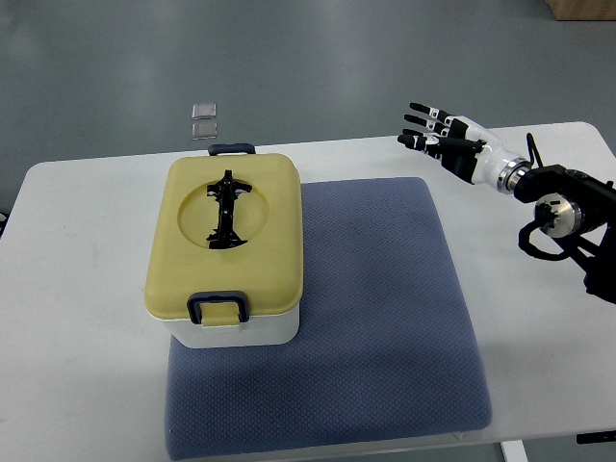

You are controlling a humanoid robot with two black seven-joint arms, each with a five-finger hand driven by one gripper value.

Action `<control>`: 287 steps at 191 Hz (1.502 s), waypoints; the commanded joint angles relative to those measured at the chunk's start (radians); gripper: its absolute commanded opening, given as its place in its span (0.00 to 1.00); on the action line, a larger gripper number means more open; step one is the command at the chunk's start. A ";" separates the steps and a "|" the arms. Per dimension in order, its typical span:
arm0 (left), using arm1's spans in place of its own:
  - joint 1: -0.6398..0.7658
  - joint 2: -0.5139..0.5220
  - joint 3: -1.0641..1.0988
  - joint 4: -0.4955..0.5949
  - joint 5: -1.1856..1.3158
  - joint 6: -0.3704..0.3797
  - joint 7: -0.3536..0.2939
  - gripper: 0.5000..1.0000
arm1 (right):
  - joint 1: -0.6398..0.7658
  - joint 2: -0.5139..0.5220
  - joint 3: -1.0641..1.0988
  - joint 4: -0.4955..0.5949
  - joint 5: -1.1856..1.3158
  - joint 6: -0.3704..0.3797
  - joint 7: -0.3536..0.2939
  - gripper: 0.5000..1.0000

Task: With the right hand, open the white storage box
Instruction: 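Raise the right hand and move it over the yellow-lidded box, then lower the right hand onto the black handle of the yellow lid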

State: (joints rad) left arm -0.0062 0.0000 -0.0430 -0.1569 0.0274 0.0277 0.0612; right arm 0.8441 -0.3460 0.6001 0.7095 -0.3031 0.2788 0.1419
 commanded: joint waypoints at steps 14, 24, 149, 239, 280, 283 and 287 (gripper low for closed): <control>0.000 0.000 0.000 -0.001 0.000 0.000 0.000 1.00 | 0.070 -0.053 -0.008 0.053 -0.346 -0.026 0.048 0.86; 0.000 0.000 0.000 -0.001 0.000 0.000 0.000 1.00 | 0.096 -0.074 -0.008 0.065 -0.459 -0.026 0.071 0.86; 0.002 0.000 0.000 -0.001 0.000 0.000 0.000 1.00 | 0.607 -0.137 -0.436 0.271 -1.073 -0.029 0.262 0.86; 0.002 0.000 0.000 0.000 0.000 0.000 0.000 1.00 | 0.837 0.047 -0.657 0.318 -1.153 -0.029 0.295 0.86; 0.002 0.000 0.000 0.000 0.000 0.000 0.000 1.00 | 0.840 0.116 -0.686 0.321 -1.179 -0.029 0.295 0.86; 0.002 0.000 0.000 0.000 0.000 0.000 0.000 1.00 | 0.840 0.122 -0.691 0.323 -1.185 -0.029 0.295 0.86; 0.002 0.000 0.000 0.000 0.000 0.000 0.000 1.00 | 0.840 0.124 -0.692 0.323 -1.191 -0.029 0.295 0.86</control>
State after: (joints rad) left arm -0.0046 0.0000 -0.0430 -0.1572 0.0277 0.0275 0.0615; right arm 1.6833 -0.2447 -0.0711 1.0308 -1.4684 0.2502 0.4372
